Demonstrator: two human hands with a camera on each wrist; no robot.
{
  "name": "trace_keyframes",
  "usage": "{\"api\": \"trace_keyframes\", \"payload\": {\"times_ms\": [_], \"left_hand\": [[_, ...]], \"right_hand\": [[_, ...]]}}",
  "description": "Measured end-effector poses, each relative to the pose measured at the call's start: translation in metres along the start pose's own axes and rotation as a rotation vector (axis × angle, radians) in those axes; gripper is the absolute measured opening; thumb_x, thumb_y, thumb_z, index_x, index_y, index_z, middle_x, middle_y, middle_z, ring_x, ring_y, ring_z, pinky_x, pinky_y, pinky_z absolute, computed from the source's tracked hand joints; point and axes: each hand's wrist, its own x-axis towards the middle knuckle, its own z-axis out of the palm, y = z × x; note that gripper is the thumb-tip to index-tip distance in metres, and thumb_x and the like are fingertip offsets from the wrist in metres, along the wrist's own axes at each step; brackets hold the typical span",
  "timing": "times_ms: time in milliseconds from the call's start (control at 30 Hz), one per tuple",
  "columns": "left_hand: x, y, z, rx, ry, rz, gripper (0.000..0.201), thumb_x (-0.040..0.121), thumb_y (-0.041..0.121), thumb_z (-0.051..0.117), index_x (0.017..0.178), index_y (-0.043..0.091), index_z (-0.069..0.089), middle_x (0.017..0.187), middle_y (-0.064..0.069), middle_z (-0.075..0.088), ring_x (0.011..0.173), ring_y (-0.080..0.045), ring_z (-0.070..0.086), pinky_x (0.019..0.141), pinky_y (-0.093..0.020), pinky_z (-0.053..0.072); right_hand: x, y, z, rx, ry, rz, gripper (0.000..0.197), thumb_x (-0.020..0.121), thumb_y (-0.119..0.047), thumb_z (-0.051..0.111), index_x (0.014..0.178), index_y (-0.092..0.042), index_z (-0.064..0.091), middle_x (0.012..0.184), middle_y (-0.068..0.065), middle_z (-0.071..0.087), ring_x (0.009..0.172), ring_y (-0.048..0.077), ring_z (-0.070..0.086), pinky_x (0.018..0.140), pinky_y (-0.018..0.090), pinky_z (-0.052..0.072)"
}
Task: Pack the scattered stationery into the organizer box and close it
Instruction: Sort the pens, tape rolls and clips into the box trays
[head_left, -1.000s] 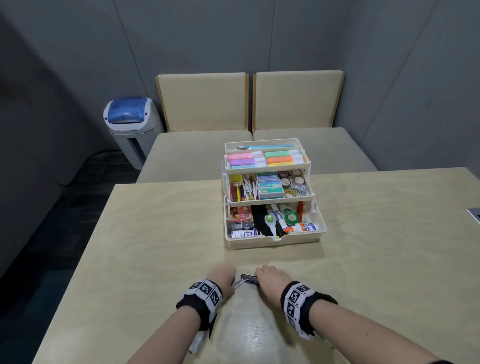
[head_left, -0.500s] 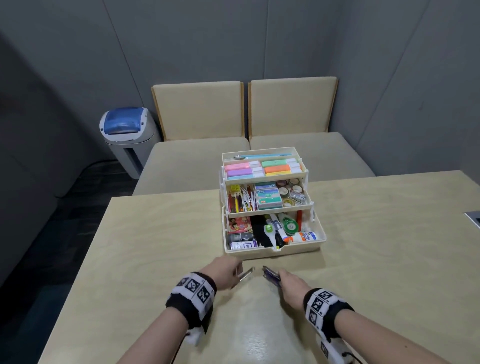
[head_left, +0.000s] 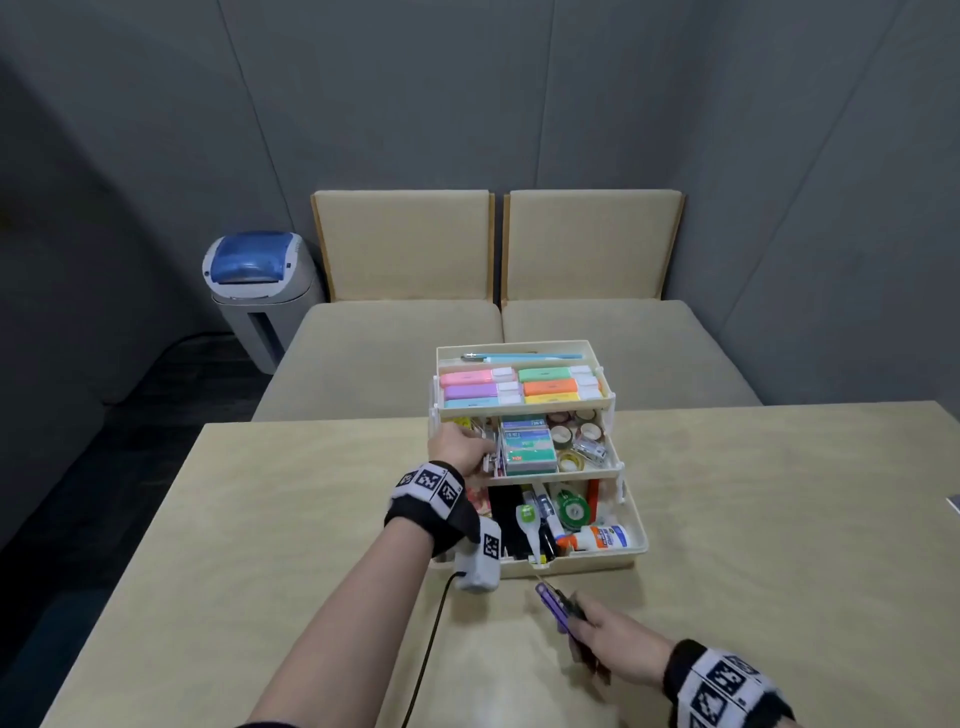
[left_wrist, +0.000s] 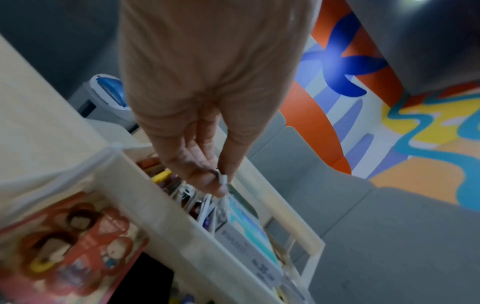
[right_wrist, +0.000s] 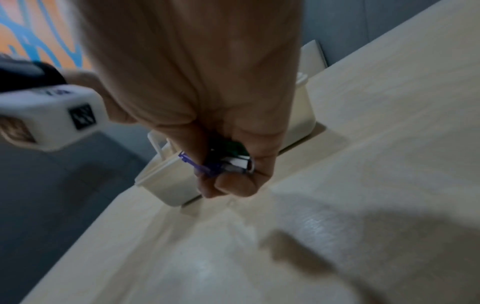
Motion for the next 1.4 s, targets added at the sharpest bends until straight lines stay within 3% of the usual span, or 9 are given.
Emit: {"api": "trace_keyframes", "payload": {"times_ms": [100, 233, 500, 567, 900, 1033, 1167, 1333, 1400], "left_hand": [[0.007, 0.009, 0.008, 0.112, 0.08, 0.049, 0.016, 0.083, 0.019, 0.069, 0.073, 0.01, 0.061, 0.079, -0.008, 0.064, 0.08, -0.025, 0.06, 0.07, -0.029, 0.047], [0.013, 0.011, 0.013, 0.216, 0.177, 0.141, 0.026, 0.087, 0.026, 0.065, 0.099, 0.003, 0.067, 0.102, -0.011, 0.069, 0.096, -0.028, 0.063, 0.078, -0.03, 0.048], [0.02, -0.005, -0.01, 0.16, 0.179, 0.114, 0.024, 0.092, 0.024, 0.053, 0.093, 0.007, 0.07, 0.087, -0.011, 0.071, 0.084, -0.028, 0.068, 0.08, -0.038, 0.056], [0.013, -0.013, -0.021, 0.091, 0.155, 0.126, 0.02, 0.092, 0.023, 0.055, 0.089, 0.011, 0.071, 0.082, -0.008, 0.072, 0.081, -0.027, 0.069, 0.08, -0.041, 0.057], [-0.021, -0.049, -0.059, 0.033, 0.128, 0.14, 0.018, 0.091, 0.017, 0.057, 0.077, 0.013, 0.068, 0.071, -0.005, 0.07, 0.065, -0.021, 0.067, 0.074, -0.044, 0.059], [-0.017, -0.048, -0.057, 0.106, 0.089, 0.183, 0.015, 0.091, 0.021, 0.057, 0.082, 0.015, 0.068, 0.074, -0.002, 0.071, 0.069, -0.018, 0.068, 0.075, -0.042, 0.058], [-0.01, -0.042, -0.045, 0.153, 0.027, 0.244, 0.015, 0.091, 0.024, 0.056, 0.09, 0.017, 0.07, 0.085, -0.002, 0.072, 0.081, -0.022, 0.068, 0.078, -0.043, 0.057], [-0.006, -0.03, -0.032, 0.21, -0.008, 0.28, 0.023, 0.091, 0.014, 0.05, 0.102, 0.013, 0.071, 0.092, -0.01, 0.072, 0.088, -0.029, 0.067, 0.083, -0.04, 0.055], [-0.005, -0.027, -0.028, 0.276, -0.015, 0.28, 0.028, 0.091, 0.013, 0.048, 0.112, 0.011, 0.068, 0.102, -0.011, 0.071, 0.093, -0.03, 0.066, 0.086, -0.038, 0.053]], "right_hand": [[-0.001, -0.003, -0.009, 0.133, -0.026, -0.003, 0.012, 0.102, -0.02, 0.035, 0.096, -0.017, 0.045, 0.072, -0.001, 0.053, 0.058, 0.01, 0.051, 0.05, 0.021, 0.041], [0.001, -0.021, -0.022, 0.277, -0.015, -0.052, 0.011, 0.103, -0.016, 0.036, 0.101, -0.013, 0.046, 0.071, 0.002, 0.052, 0.053, 0.012, 0.053, 0.046, 0.022, 0.041], [0.026, -0.094, -0.053, 0.655, 0.168, -0.086, 0.023, 0.102, -0.013, 0.037, 0.123, -0.003, 0.043, 0.071, 0.008, 0.053, 0.049, 0.015, 0.051, 0.045, 0.025, 0.043], [0.039, -0.115, -0.058, 0.647, 0.166, -0.069, 0.026, 0.102, -0.013, 0.038, 0.127, -0.008, 0.04, 0.075, 0.009, 0.054, 0.054, 0.016, 0.052, 0.048, 0.026, 0.045], [0.082, -0.186, -0.053, 0.516, 0.218, 0.096, 0.016, 0.099, -0.002, 0.03, 0.093, 0.003, 0.044, 0.067, 0.015, 0.05, 0.051, 0.023, 0.052, 0.038, 0.028, 0.05], [0.091, -0.189, -0.054, 0.508, 0.276, 0.115, 0.018, 0.095, 0.001, 0.032, 0.082, 0.003, 0.044, 0.065, 0.019, 0.054, 0.05, 0.028, 0.056, 0.05, 0.039, 0.055], [0.093, -0.19, -0.049, 0.518, 0.319, 0.095, 0.013, 0.093, 0.001, 0.035, 0.082, 0.004, 0.042, 0.069, 0.024, 0.055, 0.067, 0.037, 0.064, 0.079, 0.055, 0.056], [0.09, -0.185, -0.044, 0.446, 0.423, 0.007, 0.013, 0.09, 0.009, 0.033, 0.091, -0.001, 0.042, 0.076, 0.015, 0.047, 0.065, 0.034, 0.065, 0.074, 0.052, 0.058], [0.088, -0.18, -0.044, 0.287, 0.481, -0.014, 0.015, 0.09, 0.008, 0.037, 0.082, -0.002, 0.045, 0.073, 0.012, 0.05, 0.063, 0.029, 0.066, 0.061, 0.036, 0.06]]}}
